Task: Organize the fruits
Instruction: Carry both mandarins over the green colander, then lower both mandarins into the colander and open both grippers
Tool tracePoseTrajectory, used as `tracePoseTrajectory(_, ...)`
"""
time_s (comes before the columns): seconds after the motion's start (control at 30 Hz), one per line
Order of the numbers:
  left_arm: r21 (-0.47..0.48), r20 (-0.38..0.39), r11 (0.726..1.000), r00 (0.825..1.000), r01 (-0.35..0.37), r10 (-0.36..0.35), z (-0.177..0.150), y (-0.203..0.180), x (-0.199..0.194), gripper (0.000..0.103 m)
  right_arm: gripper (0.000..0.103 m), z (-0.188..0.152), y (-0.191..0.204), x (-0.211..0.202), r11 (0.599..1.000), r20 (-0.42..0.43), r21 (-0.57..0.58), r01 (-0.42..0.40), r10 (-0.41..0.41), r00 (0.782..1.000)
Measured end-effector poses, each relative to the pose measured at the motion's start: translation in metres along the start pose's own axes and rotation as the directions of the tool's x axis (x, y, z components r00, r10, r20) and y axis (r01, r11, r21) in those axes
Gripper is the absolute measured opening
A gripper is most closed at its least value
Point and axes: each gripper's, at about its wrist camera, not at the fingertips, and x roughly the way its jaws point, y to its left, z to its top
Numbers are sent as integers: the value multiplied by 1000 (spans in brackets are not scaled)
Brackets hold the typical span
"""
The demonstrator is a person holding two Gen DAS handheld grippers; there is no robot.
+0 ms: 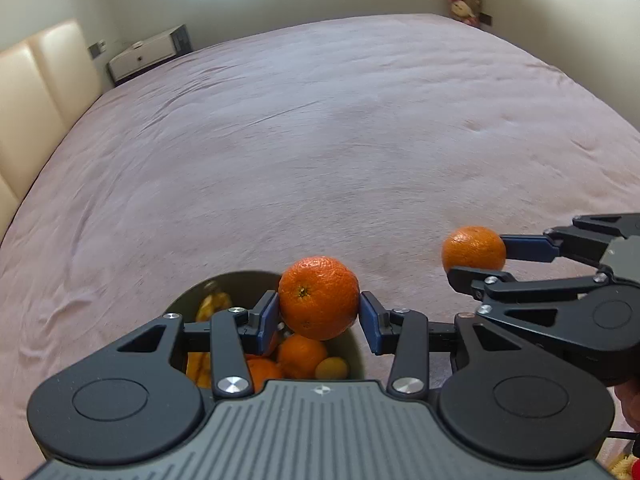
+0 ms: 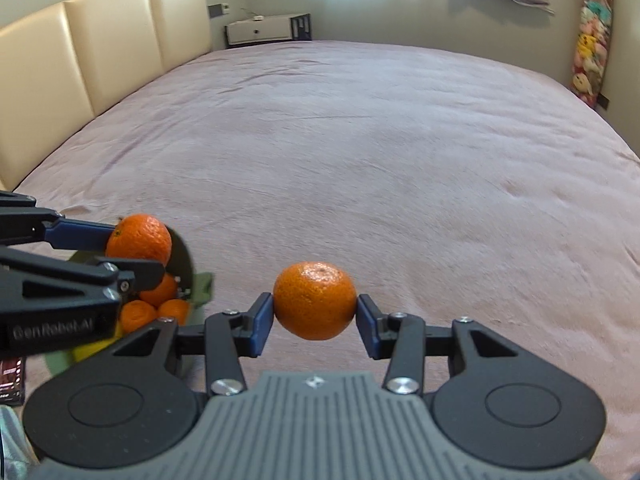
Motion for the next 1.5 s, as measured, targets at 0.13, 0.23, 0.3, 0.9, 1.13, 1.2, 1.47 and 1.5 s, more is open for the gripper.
tracePoseTrajectory(0.13,-60,-10,998,1000,0,-1,-5,19,-6,49,43,2,16,-6,998,4,-43,-34,34,999)
tracePoseTrajectory(0.23,-111,-19,994,1000,9,-12,-8,34,-9,49,43,4,29,-10,995,8,-74,-62,63,998)
tracePoseTrajectory(0.3,-145,-22,989,999,20,-24,-10,44,-10,49,43,6,39,-12,992,9,-95,-79,80,997)
tracePoseTrajectory(0.9,-485,-19,871,995,81,-103,-45,142,-14,49,43,24,126,6,912,-59,-348,-217,210,976)
tracePoseTrajectory(1.13,-554,-21,820,983,140,-182,-54,151,4,49,43,25,140,33,878,-116,-419,-232,202,972)
tracePoseTrajectory(1.2,-564,-39,815,982,130,-184,-56,150,11,49,43,23,141,41,864,-134,-446,-234,195,972)
tracePoseTrajectory(1.47,-594,-96,795,971,121,-220,-58,144,46,49,42,20,142,71,833,-187,-493,-250,180,966)
tracePoseTrajectory(1.5,-599,-102,792,970,118,-222,-58,145,50,49,42,20,142,74,829,-191,-500,-252,179,965)
